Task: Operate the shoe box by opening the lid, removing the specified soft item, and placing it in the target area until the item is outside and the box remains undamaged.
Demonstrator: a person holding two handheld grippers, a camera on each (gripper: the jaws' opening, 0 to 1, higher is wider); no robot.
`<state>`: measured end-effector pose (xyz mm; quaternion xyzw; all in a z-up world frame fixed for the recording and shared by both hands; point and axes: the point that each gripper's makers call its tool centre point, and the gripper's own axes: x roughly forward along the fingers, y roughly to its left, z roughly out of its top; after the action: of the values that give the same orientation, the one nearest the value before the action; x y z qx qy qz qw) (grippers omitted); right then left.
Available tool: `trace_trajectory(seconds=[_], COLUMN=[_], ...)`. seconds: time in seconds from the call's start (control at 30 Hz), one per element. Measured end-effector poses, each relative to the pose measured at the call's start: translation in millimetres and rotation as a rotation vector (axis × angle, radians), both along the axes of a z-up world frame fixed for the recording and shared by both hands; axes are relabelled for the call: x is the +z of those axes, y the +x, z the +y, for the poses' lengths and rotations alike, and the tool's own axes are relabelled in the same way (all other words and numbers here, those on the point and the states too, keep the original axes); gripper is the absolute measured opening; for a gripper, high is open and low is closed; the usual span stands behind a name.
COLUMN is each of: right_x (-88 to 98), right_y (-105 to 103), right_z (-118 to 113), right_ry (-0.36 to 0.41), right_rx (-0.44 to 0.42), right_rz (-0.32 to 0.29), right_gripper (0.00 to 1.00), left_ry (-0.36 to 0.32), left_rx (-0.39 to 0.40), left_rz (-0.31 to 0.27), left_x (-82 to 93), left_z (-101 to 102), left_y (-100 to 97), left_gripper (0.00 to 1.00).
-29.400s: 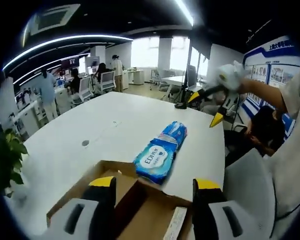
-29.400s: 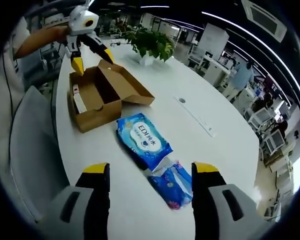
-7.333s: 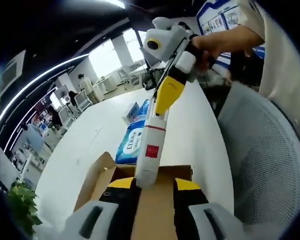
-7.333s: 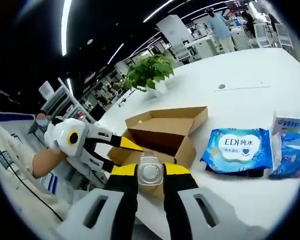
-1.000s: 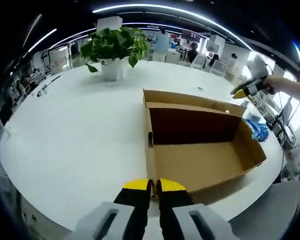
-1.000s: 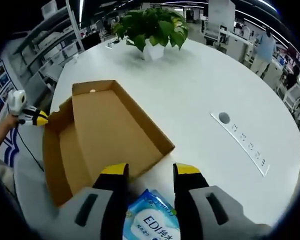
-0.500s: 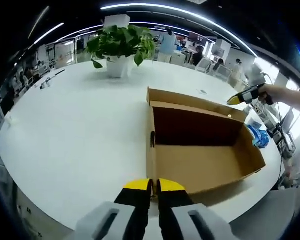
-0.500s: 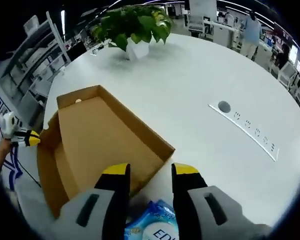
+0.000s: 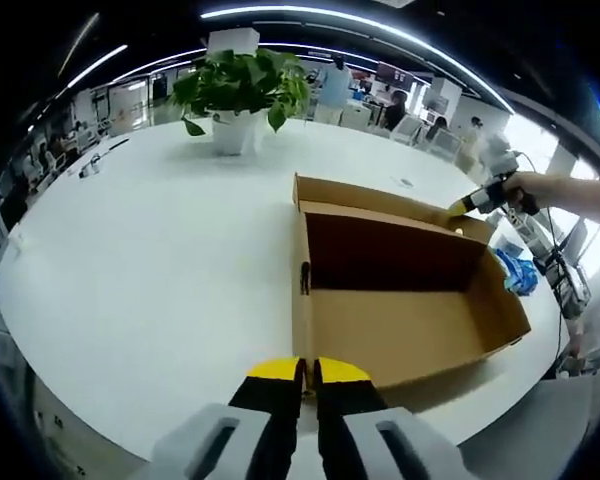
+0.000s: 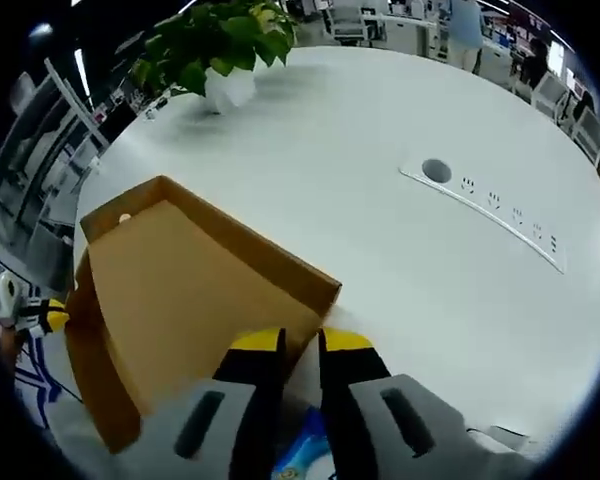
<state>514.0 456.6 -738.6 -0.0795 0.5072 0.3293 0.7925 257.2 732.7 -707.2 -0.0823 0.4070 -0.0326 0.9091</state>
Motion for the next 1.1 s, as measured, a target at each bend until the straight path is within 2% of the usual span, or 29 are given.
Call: trace_trajectory(seconds=[0.33,0.73,1.1], right_x=[14.6,43.2,73.4], right_y=[2.3,7.1,-2.1], right_z=[-1.6,-1.1,-0.8], right_ry=[-0.001,0.034,0.073], right_rx=[0.011,0.006,-0.008], right_rz=[-0.043,-0.107,-0.160], right_gripper=[0.04,0.02,0.01], left_ry=[-0.003,-0.004,-0.006], left_rx=[-0.007,-0.011,-0.017], left_rz=[0.003,-0.001,-0.006], left_x=[-0.1,-0.6,-0.2], left_z=[-0.9,-0.7,-0.7], left_y=[0.0,0.3,-0.5], left_gripper=[0.04,0.04,0.04])
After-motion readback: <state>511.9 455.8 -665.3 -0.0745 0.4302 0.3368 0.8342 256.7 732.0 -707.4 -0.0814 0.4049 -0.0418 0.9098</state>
